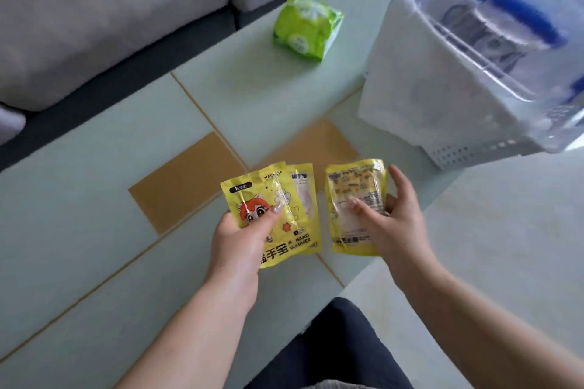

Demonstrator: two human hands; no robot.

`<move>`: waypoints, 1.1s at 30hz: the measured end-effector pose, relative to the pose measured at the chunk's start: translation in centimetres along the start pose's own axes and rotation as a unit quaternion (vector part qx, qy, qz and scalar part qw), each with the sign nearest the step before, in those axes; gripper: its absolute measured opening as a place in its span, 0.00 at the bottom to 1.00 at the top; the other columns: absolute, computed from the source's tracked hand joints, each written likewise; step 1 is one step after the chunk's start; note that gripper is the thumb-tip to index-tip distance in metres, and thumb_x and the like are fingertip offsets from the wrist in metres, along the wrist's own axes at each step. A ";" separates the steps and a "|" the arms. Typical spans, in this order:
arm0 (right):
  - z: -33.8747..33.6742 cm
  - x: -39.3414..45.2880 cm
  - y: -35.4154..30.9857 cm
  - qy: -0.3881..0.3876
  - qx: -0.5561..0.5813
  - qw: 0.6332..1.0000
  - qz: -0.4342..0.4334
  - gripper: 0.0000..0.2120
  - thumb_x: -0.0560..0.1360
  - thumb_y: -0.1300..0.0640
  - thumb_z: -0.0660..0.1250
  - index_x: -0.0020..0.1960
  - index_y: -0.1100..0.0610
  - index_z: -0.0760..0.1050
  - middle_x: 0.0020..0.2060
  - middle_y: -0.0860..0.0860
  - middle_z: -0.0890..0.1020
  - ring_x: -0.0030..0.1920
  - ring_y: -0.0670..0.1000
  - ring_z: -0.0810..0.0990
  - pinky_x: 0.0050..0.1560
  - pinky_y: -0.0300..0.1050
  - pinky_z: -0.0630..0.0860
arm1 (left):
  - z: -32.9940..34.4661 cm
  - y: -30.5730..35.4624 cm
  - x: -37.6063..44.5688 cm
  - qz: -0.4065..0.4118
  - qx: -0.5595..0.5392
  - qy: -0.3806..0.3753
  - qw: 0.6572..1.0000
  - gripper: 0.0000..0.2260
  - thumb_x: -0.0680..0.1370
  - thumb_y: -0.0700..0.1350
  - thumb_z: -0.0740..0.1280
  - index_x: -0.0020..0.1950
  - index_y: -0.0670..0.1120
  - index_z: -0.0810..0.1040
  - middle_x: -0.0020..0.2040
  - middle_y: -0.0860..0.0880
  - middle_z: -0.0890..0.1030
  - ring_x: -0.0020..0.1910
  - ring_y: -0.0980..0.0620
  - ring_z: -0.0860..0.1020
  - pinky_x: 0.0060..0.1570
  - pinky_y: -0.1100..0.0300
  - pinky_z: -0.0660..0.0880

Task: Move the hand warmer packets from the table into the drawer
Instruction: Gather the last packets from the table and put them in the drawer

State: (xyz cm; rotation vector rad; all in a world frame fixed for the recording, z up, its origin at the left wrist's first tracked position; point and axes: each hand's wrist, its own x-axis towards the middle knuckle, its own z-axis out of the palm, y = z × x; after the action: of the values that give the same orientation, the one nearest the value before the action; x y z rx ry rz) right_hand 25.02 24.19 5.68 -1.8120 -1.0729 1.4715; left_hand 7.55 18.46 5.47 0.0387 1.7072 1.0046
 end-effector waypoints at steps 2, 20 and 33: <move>-3.1 -3.1 -1.0 0.040 0.050 0.998 0.008 0.36 0.71 0.61 0.72 0.72 0.44 0.59 0.49 0.49 0.83 0.42 0.48 0.83 0.36 0.41 0.80 | 0.9 0.9 -3.1 0.015 0.015 -0.049 0.999 0.09 0.71 0.44 0.74 0.50 0.49 0.79 0.47 0.48 0.85 0.48 0.46 0.83 0.51 0.47 0.78; -22.8 -25.6 -3.2 0.297 0.195 0.933 -0.055 0.35 0.70 0.59 0.73 0.73 0.51 0.60 0.52 0.54 0.82 0.50 0.54 0.83 0.47 0.56 0.81 | 10.0 3.4 -25.4 0.117 0.222 -0.340 0.906 0.10 0.71 0.40 0.73 0.48 0.47 0.75 0.48 0.45 0.83 0.45 0.45 0.82 0.48 0.50 0.78; -37.2 -49.3 12.6 0.552 0.278 0.787 -0.008 0.14 0.69 0.57 0.75 0.52 0.52 0.75 0.45 0.53 0.83 0.45 0.54 0.82 0.45 0.52 0.81 | 19.9 -15.3 -46.3 0.118 0.372 -0.574 0.720 0.24 0.63 0.46 0.76 0.56 0.41 0.77 0.49 0.39 0.84 0.48 0.38 0.82 0.52 0.40 0.77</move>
State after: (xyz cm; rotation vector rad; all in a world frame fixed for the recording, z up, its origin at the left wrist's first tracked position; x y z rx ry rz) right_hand 60.33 -22.25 29.63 -1.7218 -0.0287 0.3833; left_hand 48.73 -2.16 31.03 1.1881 0.7864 0.2033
